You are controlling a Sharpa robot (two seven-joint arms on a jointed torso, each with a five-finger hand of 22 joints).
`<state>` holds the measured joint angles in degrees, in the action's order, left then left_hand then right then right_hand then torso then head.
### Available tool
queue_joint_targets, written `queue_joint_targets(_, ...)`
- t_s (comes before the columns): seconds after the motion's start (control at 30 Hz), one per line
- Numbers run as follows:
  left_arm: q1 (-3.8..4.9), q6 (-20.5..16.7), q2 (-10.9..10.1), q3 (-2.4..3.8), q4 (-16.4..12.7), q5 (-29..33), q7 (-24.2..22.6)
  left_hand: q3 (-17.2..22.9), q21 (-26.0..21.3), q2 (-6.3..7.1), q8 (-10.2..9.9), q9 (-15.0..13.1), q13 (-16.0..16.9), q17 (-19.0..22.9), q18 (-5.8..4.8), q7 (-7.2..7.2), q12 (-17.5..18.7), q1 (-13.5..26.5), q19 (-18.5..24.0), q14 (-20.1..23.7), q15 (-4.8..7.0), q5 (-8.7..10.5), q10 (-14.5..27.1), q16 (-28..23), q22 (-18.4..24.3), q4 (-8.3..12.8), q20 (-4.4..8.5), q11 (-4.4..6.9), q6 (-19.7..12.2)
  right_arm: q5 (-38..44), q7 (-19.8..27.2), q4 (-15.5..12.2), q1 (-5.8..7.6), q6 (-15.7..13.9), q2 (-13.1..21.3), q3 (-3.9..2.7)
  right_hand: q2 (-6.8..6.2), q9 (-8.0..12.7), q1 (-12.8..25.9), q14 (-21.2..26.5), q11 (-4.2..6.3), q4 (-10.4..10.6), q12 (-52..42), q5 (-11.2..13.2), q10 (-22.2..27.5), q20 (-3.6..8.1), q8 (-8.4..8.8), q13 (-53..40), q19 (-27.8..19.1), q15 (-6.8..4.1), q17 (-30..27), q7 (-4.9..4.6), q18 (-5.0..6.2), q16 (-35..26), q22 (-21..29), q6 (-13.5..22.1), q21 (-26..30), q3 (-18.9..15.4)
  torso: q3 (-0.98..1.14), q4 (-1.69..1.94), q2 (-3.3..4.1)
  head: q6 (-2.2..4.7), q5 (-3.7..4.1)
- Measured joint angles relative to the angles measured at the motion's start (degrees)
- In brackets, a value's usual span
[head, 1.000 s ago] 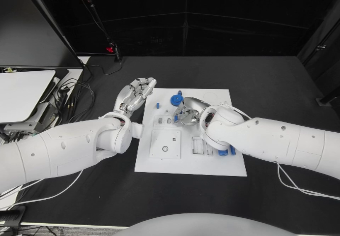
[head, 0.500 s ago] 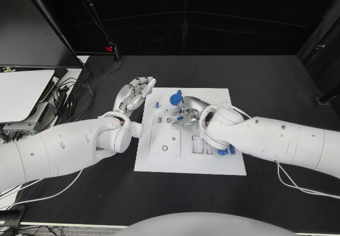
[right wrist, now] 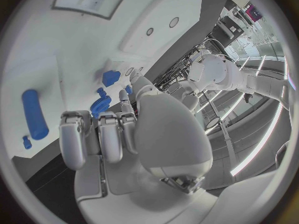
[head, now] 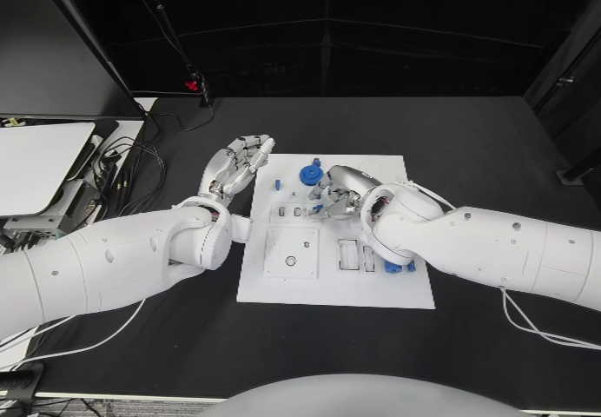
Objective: Assemble the parts on the task board
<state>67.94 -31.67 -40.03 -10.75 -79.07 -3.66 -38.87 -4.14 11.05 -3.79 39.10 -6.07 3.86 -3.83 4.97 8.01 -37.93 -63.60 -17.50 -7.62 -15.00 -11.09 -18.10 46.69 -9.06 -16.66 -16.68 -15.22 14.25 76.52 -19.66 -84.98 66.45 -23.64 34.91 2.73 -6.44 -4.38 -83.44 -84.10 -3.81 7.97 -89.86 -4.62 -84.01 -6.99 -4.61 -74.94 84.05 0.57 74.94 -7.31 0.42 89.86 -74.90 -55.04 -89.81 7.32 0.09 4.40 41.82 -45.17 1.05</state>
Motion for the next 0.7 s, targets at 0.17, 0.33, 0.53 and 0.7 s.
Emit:
queue_joint_targets(0.17, 0.00, 0.0, -0.1, 0.00, -0.1, 0.0, 0.0, -0.1, 0.0, 0.00, 0.0, 0.1, 0.0, 0.0, 0.00, 0.00, 0.0, 0.0, 0.0, 0.0, 0.00, 0.00, 0.0, 0.0, -0.1, -0.1, 0.00, 0.00, 0.0, 1.4, 1.6, -1.9, 0.31, 0.3, 2.9, -0.03, 0.04, 0.0, -0.7, 0.1, 1.29, 0.1, 0.0, -0.2, 0.1, 0.87, 0.00, 0.0, 0.0, -1.10, 0.0, 0.46, 0.00, 0.0, 0.0, -0.5, 0.0, 0.2, -0.05, 0.00, -0.05, -0.08, -0.05)
queue_joint_targets(0.33, 0.00, 0.0, -0.1, 0.00, -0.1, 0.0, 0.0, -0.1, 0.0, 0.00, 0.0, 0.1, 0.0, 0.0, 0.00, 0.00, 0.0, 0.0, 0.0, 0.0, 0.00, 0.00, 0.0, 0.0, -0.1, -0.1, 0.00, 0.00, 0.0, 3.4, 2.3, -2.1, 0.44, 2.1, 3.6, -0.06, -0.24, 0.1, -0.9, 0.2, 1.37, 0.1, 0.0, -0.2, 0.0, 0.87, 0.00, 0.0, 0.0, -1.22, 0.0, 0.65, 0.00, 0.0, 0.0, -0.3, 0.0, 0.2, -0.05, -0.02, -0.05, -0.14, 0.02)
queue_joint_targets(0.53, 0.00, 0.0, -0.1, -0.01, -0.2, 0.0, 0.0, -0.1, 0.0, 0.00, 0.0, 0.1, 0.0, 0.0, 0.00, 0.00, 0.0, 0.0, 0.0, 0.0, 0.00, 0.00, 0.0, 0.0, -0.1, -0.1, 0.00, 0.00, 0.0, 5.8, 2.3, -1.1, 0.49, 5.0, 3.4, -0.03, -0.24, 0.2, -0.9, 0.1, 1.78, 0.3, 0.0, -0.2, 0.0, 1.28, 0.35, 0.0, 0.0, -1.52, 0.0, 1.11, 0.01, 0.0, 0.0, 0.2, 0.0, 0.4, -0.01, -0.05, -0.05, -0.13, 0.10)
queue_joint_targets(0.7, 0.01, 0.0, -0.2, -0.01, -0.2, 0.0, 0.0, -0.1, 0.0, 0.00, 0.0, 0.1, 0.0, 0.0, 0.00, 0.00, 0.0, 0.0, 0.0, 0.0, 0.00, 0.00, 0.0, 0.0, -0.1, -0.1, 0.00, 0.00, 0.0, 7.1, 2.3, -0.2, 0.58, 6.1, 2.6, -0.11, -0.24, 0.3, -0.9, 0.3, 1.77, 0.3, 0.0, -0.2, 0.0, 1.48, 0.64, 0.0, -0.2, -1.72, 0.0, 1.20, 0.02, 0.0, 0.0, 0.3, 0.0, 0.4, 0.02, -0.06, -0.02, 0.04, 0.12)
